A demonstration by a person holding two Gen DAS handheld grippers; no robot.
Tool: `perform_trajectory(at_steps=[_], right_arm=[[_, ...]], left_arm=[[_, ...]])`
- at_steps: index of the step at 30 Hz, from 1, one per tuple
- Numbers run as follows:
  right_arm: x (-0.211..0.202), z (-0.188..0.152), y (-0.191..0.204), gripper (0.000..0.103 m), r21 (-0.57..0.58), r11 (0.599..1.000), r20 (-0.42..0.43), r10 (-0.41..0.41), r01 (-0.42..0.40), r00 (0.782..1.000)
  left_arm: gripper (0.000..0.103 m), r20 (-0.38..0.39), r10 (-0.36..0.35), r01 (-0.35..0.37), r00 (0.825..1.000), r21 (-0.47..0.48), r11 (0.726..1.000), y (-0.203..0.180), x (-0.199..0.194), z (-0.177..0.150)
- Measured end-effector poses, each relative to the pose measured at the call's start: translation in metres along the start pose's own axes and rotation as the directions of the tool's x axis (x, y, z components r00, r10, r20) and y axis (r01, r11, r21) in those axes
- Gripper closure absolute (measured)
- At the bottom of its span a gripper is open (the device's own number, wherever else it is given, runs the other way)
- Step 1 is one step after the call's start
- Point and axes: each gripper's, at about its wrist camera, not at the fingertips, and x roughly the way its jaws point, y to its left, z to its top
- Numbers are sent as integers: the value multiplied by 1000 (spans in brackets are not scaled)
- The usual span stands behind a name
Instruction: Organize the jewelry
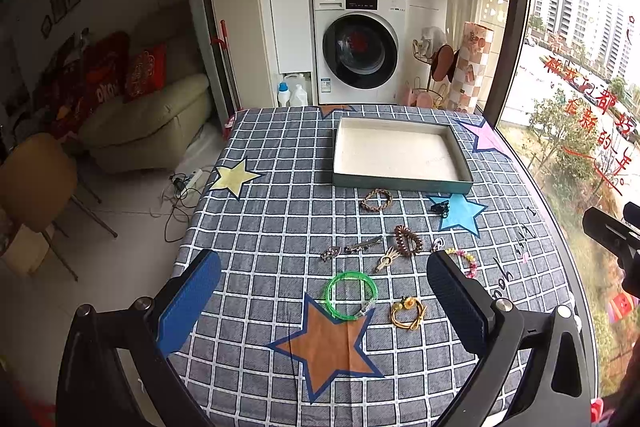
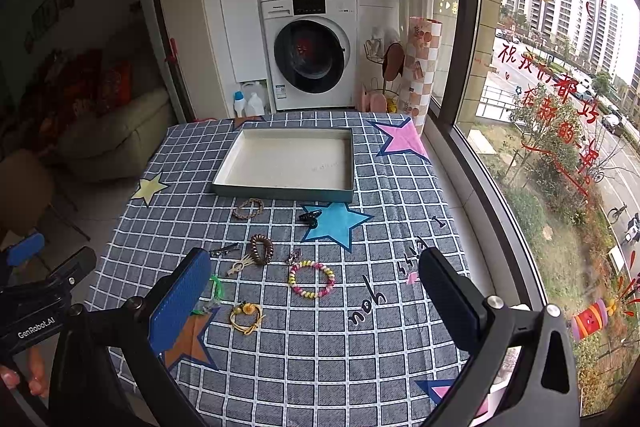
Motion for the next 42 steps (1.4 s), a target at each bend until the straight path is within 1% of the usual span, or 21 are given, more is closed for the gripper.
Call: perform_trajectory(at_steps=[32, 35, 37, 40, 42], right_arm=[[6, 1, -1, 0, 3, 1000, -24, 4, -4, 1000], [9, -1, -2, 0, 10, 1000, -38, 2, -2, 999], [13, -3, -2, 0, 18, 1000, -54, 1, 0, 999], [21, -7, -3, 0, 39, 999, -93, 3, 0, 996], [29, -11, -4, 0, 56, 998, -126, 7, 1, 992]], left_arm=[[0, -22, -4, 4, 1000, 6, 1000, -1, 12, -3], [0, -38, -13, 13, 999, 8, 1000, 0, 17, -5], [0, -61, -22, 22, 998, 5, 1000, 4, 23, -7], [0, -119, -31, 31, 992, -5, 1000, 11, 38, -10], [0, -163, -39, 36, 986, -18, 999, 18, 50, -14]])
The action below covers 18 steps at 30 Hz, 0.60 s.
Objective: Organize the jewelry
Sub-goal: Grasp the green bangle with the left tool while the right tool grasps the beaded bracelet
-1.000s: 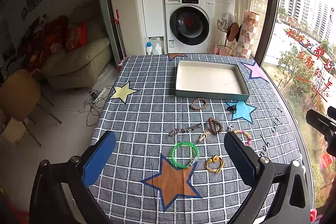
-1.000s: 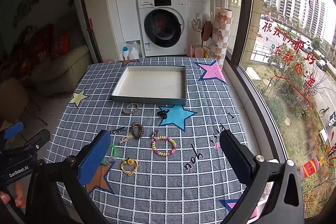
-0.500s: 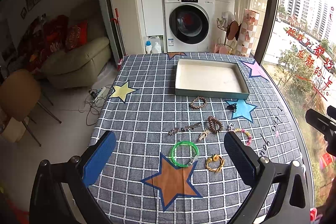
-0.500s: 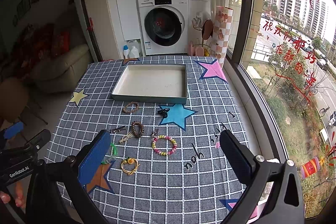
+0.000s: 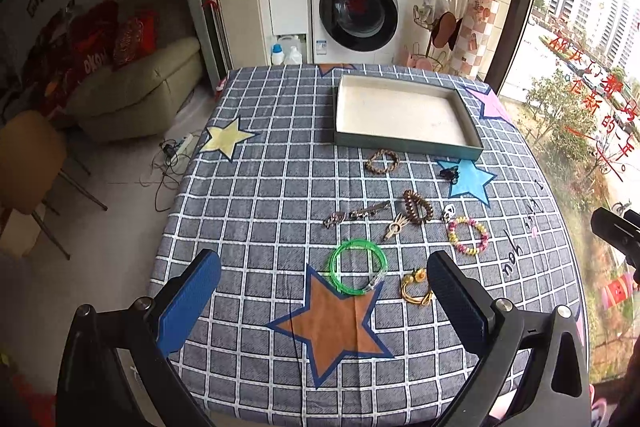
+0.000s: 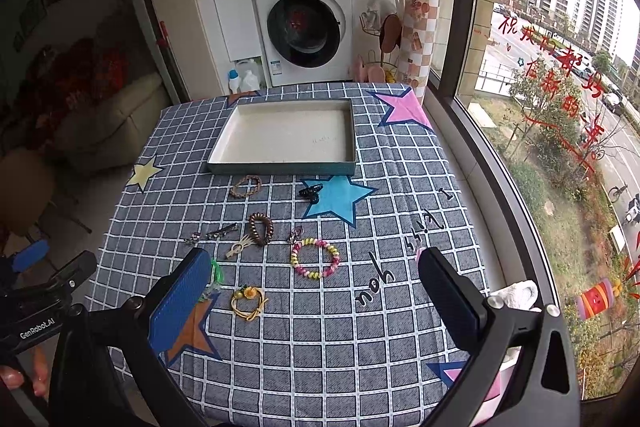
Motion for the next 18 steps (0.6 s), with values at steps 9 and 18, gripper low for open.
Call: perform_trajectory(at_steps=[9, 18], right_arm=[[47, -17, -6, 0, 71, 997, -167, -10, 22, 986], [111, -33, -28, 0, 96, 993, -320, -38, 73, 947]], left_arm=[[0, -182, -3, 4, 983, 3, 1000, 20, 66, -12], [0, -289, -12, 13, 957, 0, 1000, 11, 133, -21]])
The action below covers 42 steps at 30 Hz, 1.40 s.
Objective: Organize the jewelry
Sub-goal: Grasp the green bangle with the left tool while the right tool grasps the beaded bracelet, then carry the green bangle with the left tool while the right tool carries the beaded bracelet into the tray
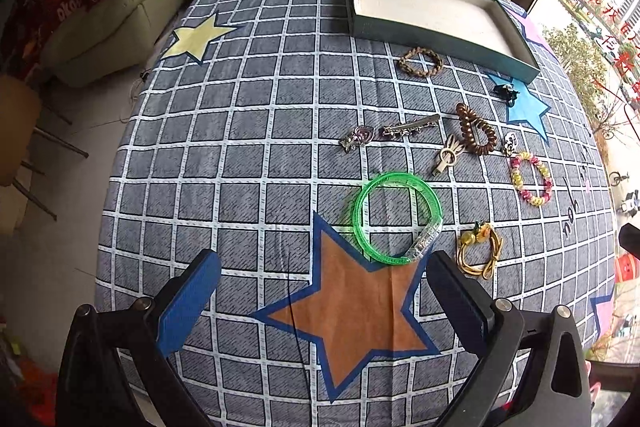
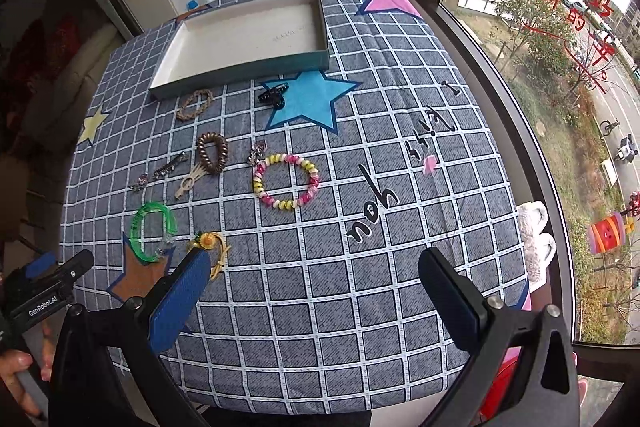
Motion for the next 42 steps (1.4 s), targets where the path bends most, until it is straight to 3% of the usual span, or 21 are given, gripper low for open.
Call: perform_trajectory(at_steps=[6, 15, 17, 19, 22, 27, 29, 32, 35, 42], right_arm=[[47, 17, -3, 0, -22, 1000, -63, -12, 11, 998], [109, 52, 9, 1, -82, 997, -97, -23, 15, 995], [119, 57, 11, 7, -92, 995, -107, -33, 23, 994], [128, 59, 14, 23, -104, 994, -127, -39, 26, 991], [133, 60, 20, 31, -136, 990, -127, -57, 39, 990], [133, 58, 33, 44, -195, 981, -118, -46, 23, 992], [134, 58, 37, 49, -206, 978, -118, -42, 17, 992], [132, 58, 40, 61, -229, 973, -119, -41, 12, 992], [128, 60, 56, 91, -270, 963, -125, -37, 2, 991], [101, 69, 78, 93, -253, 965, -136, 30, -64, 990]], left_arm=[[0, -23, 2, -2, 1000, 8, 1000, -8, 32, 12], [8, -47, 24, -24, 999, 8, 1000, -9, 69, 23], [8, -57, 28, -28, 998, 7, 1000, -9, 74, 23], [8, -64, 32, -31, 997, 15, 999, -11, 78, 22], [8, -55, 18, -17, 998, 20, 1000, -13, 81, 24], [30, -35, -7, 9, 999, 51, 999, -26, 81, 33], [54, -27, -17, 19, 999, 71, 997, -32, 79, 35], [78, -27, -31, 33, 999, 94, 995, -39, 79, 37], [84, -39, -77, 79, 996, 73, 994, -36, 74, 36], [84, -13, -106, 107, 994, 73, 992, -38, 54, 49]])
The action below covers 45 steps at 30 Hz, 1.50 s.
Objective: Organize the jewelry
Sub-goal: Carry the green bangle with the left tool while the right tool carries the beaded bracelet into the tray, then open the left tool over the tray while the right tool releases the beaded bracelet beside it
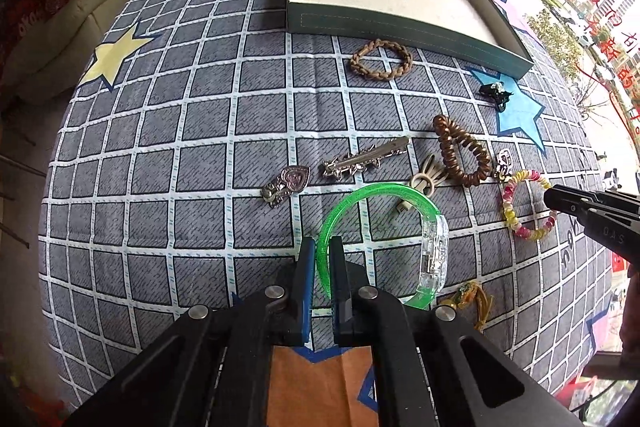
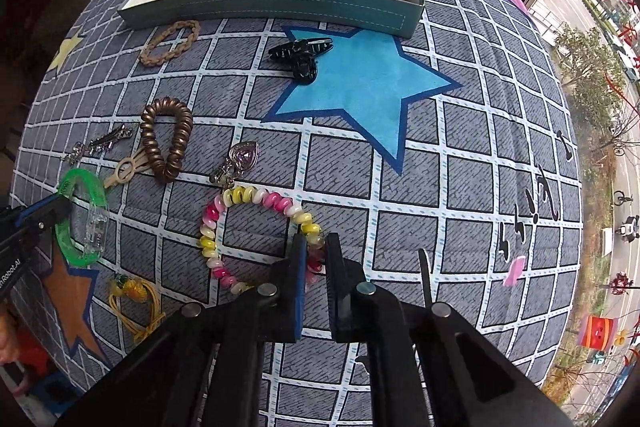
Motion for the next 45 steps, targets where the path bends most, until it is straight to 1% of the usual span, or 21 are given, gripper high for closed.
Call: perform_trajectory(at_steps=[2, 4, 9, 12, 17, 19, 20, 21, 23, 26, 31, 34, 39, 42, 45], right_arm=[[-10, 6, -1, 93, 12, 1000, 18, 15, -15, 1000], [-19, 15, -3, 93, 27, 999, 37, 35, -36, 999], [-44, 44, -6, 93, 60, 995, 91, 76, -82, 993], [-56, 67, -12, 93, 67, 992, 128, 95, -104, 987], [-66, 114, -22, 93, 57, 991, 180, 111, -123, 977], [-59, 131, -27, 93, 57, 989, 192, 121, -134, 974], [-59, 129, -42, 93, 57, 988, 197, 129, -143, 972], [-57, 138, -42, 93, 57, 987, 199, 134, -148, 971], [-43, 150, -54, 93, 60, 986, 199, 140, -155, 970], [-28, 168, -60, 93, 73, 983, 193, 149, -166, 970], [-8, 191, -66, 93, 86, 982, 183, 148, -166, 972], [6, 203, -68, 93, 87, 984, 167, 141, -157, 976], [26, 215, -70, 93, 87, 985, 143, 137, -150, 980], [38, 220, -73, 94, 92, 984, 129, 140, -152, 982], [48, 222, -76, 93, 95, 984, 109, 143, -153, 984]], left_arm=[[84, 14, -9, 9, 1000, 1, 1000, 1, -7, 5], [84, 26, -17, 17, 1000, -7, 1000, 0, -12, 17], [84, 63, -55, 57, 996, -28, 998, 1, -27, 41], [84, 107, -64, 65, 992, -11, 998, 1, -37, 57], [84, 171, -65, 65, 983, 6, 998, -7, -42, 102], [84, 192, -65, 65, 979, 6, 998, -10, -39, 121], [84, 202, -62, 62, 977, 5, 998, -12, -37, 130], [84, 211, -55, 56, 976, 2, 998, -13, -35, 137], [84, 222, -45, 47, 974, -7, 999, -15, -28, 151], [84, 224, -32, 37, 974, -18, 999, -18, -13, 171], [84, 213, 20, -18, 977, -10, 1000, -28, 18, 195], [84, 204, 34, -36, 978, 6, 999, -34, 34, 203], [84, 171, 69, -70, 983, 3, 998, -39, 62, 214], [84, 177, 95, -98, 980, 9, 995, -41, 70, 216], [84, 165, 115, -122, 979, 31, 992, -45, 78, 217]])
